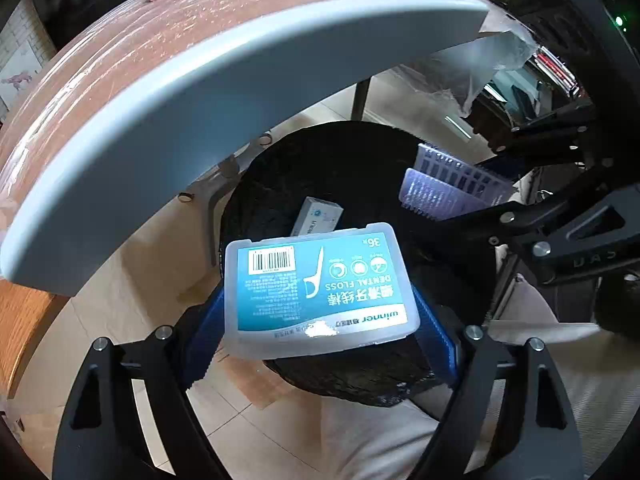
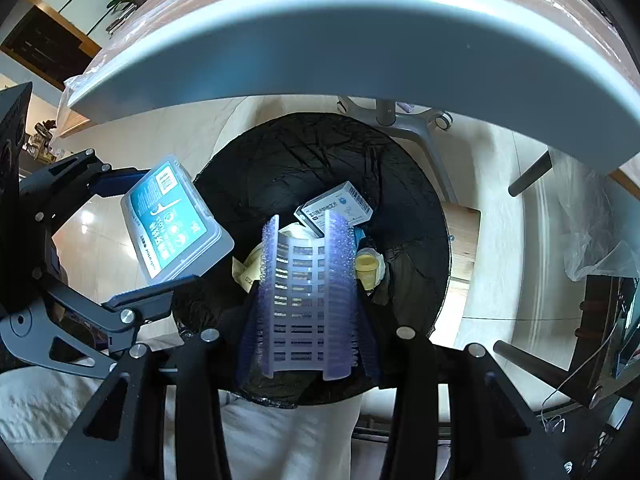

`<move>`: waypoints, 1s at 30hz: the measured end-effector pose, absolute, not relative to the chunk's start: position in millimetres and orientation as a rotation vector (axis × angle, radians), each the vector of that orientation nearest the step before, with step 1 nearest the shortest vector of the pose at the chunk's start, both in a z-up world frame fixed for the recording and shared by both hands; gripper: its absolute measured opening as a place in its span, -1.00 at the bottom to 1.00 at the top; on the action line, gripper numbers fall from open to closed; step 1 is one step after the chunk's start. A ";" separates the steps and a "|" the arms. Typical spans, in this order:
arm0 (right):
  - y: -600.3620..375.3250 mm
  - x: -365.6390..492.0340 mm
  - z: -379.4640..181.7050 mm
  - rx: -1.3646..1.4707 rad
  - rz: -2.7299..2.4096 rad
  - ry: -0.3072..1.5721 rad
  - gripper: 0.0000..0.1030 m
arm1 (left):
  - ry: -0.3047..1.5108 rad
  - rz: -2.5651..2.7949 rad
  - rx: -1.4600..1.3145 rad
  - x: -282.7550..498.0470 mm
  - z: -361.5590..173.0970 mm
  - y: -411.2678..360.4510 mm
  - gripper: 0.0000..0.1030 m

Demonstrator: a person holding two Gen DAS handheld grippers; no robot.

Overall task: Collect trash
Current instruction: 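Open the left tool to drop the floss box while the right tool releases the rack into the bin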

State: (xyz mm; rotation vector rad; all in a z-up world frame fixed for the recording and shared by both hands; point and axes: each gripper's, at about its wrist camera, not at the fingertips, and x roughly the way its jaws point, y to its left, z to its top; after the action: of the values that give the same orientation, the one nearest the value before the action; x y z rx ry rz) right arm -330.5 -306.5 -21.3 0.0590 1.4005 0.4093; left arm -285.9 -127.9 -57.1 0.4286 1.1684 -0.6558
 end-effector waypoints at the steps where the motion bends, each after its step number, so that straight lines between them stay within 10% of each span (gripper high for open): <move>1: -307.1 -330.0 -22.7 0.063 0.406 1.401 -0.18 | 1.175 -0.653 0.428 -284.8 -59.5 -127.7 0.66; 7: -307.0 -328.8 -27.5 0.075 0.391 1.397 -0.11 | 1.179 -0.655 0.420 -281.4 -68.0 -134.1 0.66; 10: -309.7 -329.0 -25.5 0.082 0.393 1.374 0.49 | 1.184 -0.678 0.415 -281.0 -70.0 -138.6 0.67; 30: -337.5 -332.6 4.2 0.150 0.379 1.353 0.50 | 1.131 -0.672 0.432 -287.5 -49.4 -135.0 0.69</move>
State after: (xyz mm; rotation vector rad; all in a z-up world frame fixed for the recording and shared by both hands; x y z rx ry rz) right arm -332.6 -337.5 4.2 0.1501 1.3525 0.3794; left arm -287.5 -135.0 -49.4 0.4322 1.1310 -0.6721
